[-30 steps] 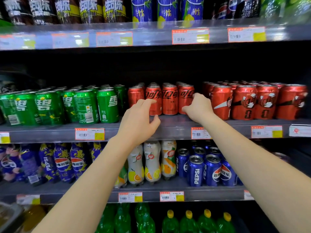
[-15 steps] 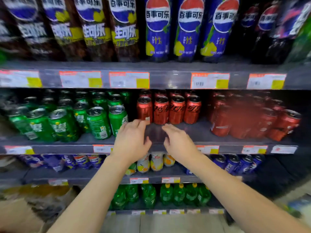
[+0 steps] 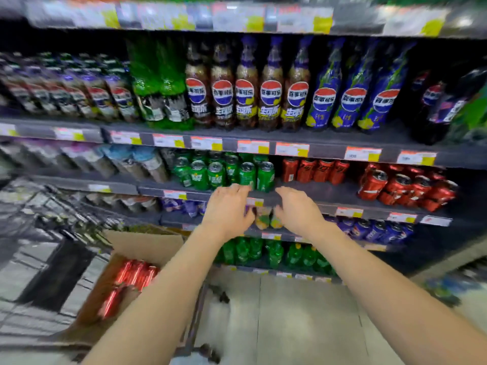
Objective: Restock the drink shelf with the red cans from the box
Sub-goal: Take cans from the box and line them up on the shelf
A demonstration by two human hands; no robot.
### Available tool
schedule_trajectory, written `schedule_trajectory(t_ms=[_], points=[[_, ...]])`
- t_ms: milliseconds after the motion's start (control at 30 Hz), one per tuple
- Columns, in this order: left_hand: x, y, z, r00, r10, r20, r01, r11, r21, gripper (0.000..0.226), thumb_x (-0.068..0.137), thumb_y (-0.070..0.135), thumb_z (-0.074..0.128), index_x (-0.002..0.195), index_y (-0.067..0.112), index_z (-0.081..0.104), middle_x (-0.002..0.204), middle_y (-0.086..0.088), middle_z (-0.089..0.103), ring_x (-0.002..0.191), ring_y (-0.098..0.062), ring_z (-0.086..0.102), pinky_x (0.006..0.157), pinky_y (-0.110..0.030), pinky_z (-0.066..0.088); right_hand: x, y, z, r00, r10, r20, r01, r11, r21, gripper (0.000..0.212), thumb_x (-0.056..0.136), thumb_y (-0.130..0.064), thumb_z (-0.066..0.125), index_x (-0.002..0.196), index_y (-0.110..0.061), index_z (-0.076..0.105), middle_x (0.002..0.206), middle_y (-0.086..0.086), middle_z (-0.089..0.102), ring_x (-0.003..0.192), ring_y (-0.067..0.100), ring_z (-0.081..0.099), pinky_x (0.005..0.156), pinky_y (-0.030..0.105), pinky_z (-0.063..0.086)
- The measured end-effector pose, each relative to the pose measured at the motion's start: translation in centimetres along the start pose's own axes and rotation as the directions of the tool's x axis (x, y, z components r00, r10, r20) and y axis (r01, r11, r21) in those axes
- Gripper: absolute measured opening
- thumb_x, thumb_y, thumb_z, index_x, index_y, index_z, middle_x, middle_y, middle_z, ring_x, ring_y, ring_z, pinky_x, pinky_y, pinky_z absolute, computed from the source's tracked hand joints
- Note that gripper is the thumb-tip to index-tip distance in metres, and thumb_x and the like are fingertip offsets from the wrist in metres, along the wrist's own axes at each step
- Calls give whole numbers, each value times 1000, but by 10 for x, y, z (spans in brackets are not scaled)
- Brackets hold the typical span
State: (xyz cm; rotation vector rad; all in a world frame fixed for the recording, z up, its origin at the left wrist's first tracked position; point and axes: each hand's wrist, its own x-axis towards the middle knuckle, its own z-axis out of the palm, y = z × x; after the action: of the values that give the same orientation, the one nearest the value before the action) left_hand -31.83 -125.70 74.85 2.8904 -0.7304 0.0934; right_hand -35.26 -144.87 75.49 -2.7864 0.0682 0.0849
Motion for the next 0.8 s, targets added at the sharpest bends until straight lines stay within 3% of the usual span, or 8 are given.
schedule_trajectory(t_ms=[133,200,267,333,533,600,700,800], points=[[-58,-32,-31,998,-66,-9,66,997,30,64,93,44,55,150,16,46,139,-9,58,123,-33,58,103,-44,47,-35,-57,1,1000,-17,13,17,1000,3,44,93,-18,56,136,-9,56,133,16,61,117,36,60,91,45,54],[-92,-48,-40,994,-106,3,105,994,30,64,93,44,56,151,16,45,138,-10,59,122,-34,58,101,-45,48,-56,-85,7,999,-41,34,41,999,-5,43,93,-18,55,136,-11,57,126,14,66,98,31,66,74,39,55],[-131,-61,-47,987,-158,4,158,987,14,63,94,44,57,150,17,45,137,-10,59,122,-35,58,102,-45,46,-76,-110,18,993,-94,73,97,994,-39,37,97,-20,55,133,-14,56,121,11,66,79,24,61,57,33,48],[-173,-71,-52,979,-205,3,205,979,16,60,95,47,57,147,17,47,135,-10,59,121,-36,59,101,-44,45,-99,-133,31,986,-140,86,144,989,-35,40,99,-21,54,139,-14,53,123,11,64,76,22,58,50,30,42],[-288,-100,-63,954,-282,103,283,959,13,64,96,50,56,149,16,43,137,-11,57,118,-35,61,93,-43,52,-170,-201,68,977,-173,126,171,985,33,41,100,-25,55,139,-14,53,130,8,64,103,28,64,77,38,57],[-316,-117,-65,930,-343,133,343,939,23,66,97,51,54,150,14,41,141,-13,55,119,-34,60,94,-43,52,-185,-220,79,967,-189,172,181,982,60,48,99,-29,56,145,-16,49,130,7,65,101,27,66,70,36,57],[-347,-146,-67,900,-409,149,407,912,48,58,97,50,52,141,13,47,133,-13,57,115,-34,60,93,-43,52,-193,-247,95,953,-225,205,211,974,87,55,100,-28,55,153,-18,42,131,8,64,75,17,60,50,26,39],[-367,-182,-66,889,-438,137,435,899,48,57,94,51,52,139,16,49,126,-10,59,108,-31,63,86,-41,54,-190,-277,111,955,-213,204,203,977,71,51,98,-28,56,148,-17,48,137,8,61,95,24,67,64,31,53]])
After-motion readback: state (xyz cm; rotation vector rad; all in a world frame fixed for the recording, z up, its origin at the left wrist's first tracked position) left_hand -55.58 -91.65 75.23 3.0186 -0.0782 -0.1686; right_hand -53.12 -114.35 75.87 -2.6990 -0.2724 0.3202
